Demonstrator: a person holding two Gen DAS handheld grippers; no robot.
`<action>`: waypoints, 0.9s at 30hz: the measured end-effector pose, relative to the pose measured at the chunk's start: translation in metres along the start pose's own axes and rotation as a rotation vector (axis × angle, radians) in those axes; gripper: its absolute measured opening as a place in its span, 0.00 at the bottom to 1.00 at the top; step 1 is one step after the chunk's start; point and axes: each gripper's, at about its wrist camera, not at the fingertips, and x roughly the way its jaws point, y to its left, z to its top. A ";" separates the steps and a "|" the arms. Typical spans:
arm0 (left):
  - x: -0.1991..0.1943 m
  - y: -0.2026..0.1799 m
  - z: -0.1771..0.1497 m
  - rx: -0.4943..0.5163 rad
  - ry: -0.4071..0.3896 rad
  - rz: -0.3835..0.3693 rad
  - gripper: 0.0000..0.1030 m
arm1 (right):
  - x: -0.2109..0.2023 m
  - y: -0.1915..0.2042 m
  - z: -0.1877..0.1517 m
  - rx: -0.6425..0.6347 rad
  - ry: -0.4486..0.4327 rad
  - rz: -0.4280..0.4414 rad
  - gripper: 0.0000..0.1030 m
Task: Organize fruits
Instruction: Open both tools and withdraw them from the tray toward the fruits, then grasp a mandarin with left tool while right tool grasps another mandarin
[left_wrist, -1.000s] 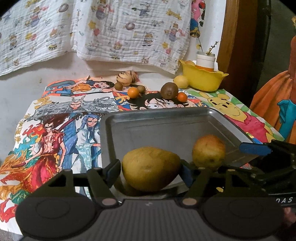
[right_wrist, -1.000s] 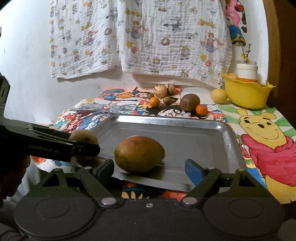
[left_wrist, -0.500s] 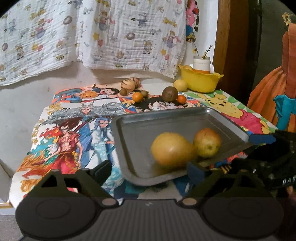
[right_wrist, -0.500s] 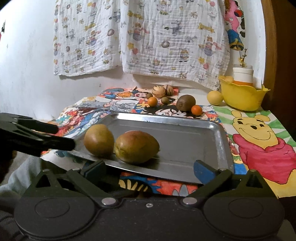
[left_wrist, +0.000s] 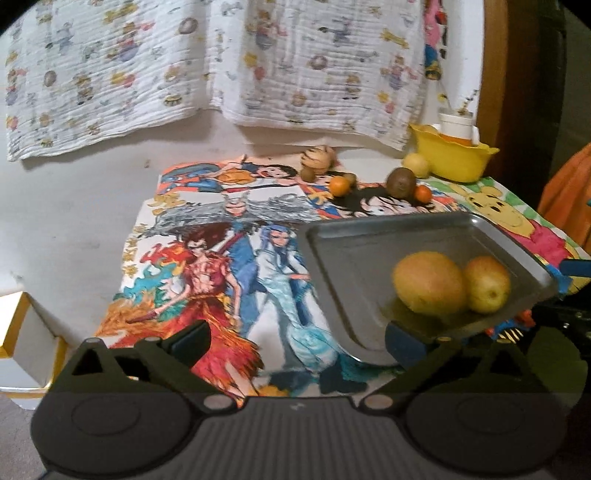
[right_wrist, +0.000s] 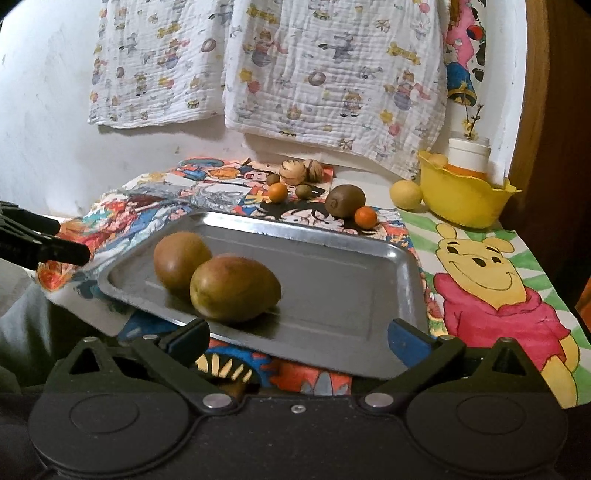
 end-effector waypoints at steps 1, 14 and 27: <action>0.002 0.003 0.003 -0.007 0.003 0.004 0.99 | 0.001 -0.001 0.003 0.004 0.000 0.012 0.99; 0.046 0.017 0.058 -0.019 0.026 0.049 0.99 | 0.039 -0.030 0.049 0.082 -0.020 0.038 0.99; 0.124 -0.003 0.125 0.010 0.045 -0.049 0.99 | 0.117 -0.066 0.094 0.029 0.023 -0.102 0.99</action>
